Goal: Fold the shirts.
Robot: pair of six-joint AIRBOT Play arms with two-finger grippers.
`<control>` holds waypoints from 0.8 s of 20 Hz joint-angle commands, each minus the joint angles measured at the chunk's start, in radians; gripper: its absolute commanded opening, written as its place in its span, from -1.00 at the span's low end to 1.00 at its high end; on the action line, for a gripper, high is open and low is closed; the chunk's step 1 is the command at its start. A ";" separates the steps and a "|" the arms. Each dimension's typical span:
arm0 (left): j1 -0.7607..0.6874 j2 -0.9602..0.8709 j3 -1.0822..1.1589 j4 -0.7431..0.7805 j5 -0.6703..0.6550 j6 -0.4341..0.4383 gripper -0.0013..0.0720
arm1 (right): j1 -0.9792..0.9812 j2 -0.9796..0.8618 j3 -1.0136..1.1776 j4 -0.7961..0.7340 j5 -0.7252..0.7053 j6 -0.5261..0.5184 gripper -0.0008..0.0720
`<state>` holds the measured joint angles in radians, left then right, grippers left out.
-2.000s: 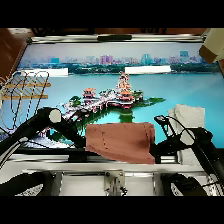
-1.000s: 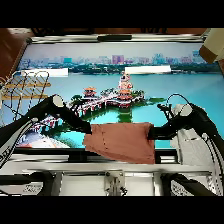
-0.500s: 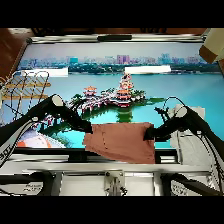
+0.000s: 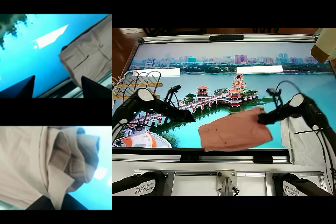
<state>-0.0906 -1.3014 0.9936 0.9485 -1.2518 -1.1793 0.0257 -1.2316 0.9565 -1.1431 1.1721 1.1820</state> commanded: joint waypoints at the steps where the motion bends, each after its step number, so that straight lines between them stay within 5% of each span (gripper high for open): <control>1: 0.055 0.084 0.001 0.000 0.018 -0.001 0.94 | -0.040 0.097 0.169 -0.238 -0.072 0.050 -0.82; 4: 0.059 0.124 0.001 -0.030 0.031 -0.003 0.94 | -0.130 0.122 0.235 -0.413 -0.066 0.196 -0.82; 10: 0.056 0.134 0.001 -0.209 0.032 0.014 0.94 | -0.351 0.124 0.324 -0.423 0.023 0.367 -0.82; 16: 0.050 0.134 0.000 -0.253 0.028 0.020 0.94 | -0.525 0.124 0.421 -0.592 0.203 0.515 -0.82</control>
<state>-0.0364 -1.1690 0.9936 0.7246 -1.2217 -1.1637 -0.4191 -1.1084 1.3407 -1.6493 1.2671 1.6207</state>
